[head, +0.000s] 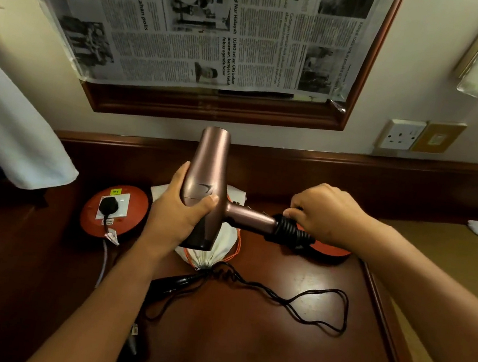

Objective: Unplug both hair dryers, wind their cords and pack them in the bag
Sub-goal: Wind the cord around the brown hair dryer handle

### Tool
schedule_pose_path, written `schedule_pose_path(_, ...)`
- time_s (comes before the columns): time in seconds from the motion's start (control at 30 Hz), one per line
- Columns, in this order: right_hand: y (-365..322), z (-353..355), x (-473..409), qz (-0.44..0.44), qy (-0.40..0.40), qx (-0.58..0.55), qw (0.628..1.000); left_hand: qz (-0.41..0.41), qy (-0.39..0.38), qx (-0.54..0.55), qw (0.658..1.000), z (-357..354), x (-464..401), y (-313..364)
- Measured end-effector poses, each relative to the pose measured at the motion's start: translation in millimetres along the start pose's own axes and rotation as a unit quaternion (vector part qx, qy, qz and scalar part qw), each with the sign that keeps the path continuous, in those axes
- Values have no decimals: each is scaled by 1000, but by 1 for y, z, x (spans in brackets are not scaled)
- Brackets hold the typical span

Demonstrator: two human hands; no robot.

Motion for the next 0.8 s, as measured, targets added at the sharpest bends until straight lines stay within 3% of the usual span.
schedule_pose_path(0.27, -7, -30, 15, -97, 12, -127, 987, -5, 103, -1, 995, -12, 8, -3)
schedule_pose_path(0.33, -6, -39, 17, -120, 41, -218, 968, -11, 122, 9, 992, -16, 10, -1)
schedule_pose_path(0.4, -6, -50, 20, -142, 57, -384, 911, -1, 139, 34, 990, -19, 10, -3)
schedule_pose_path(0.5, -9, -63, 25, -160, 49, -630, 758, 57, 161, 126, 977, -22, 7, -9)
schedule_pose_path(0.57, -14, -70, 29, -147, 32, -702, 697, 109, 166, 198, 960, -23, 6, -15)
schedule_pose_path(0.63, -18, -82, 30, -129, 9, -707, 696, 152, 162, 249, 943, -24, 7, -22)
schedule_pose_path(0.8, -15, -107, 30, -110, -2, -621, 776, 192, 138, 286, 929, -21, 11, -31)
Point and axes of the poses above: each hand's wrist, its own x-axis away from the middle knuckle, its own z-axis out of the back of the hand, y = z × x, the point moved 4 cm from there along -x, towards the middle knuckle, and after that the axes turned 7 degrees about -z, right-handed, at the moved point
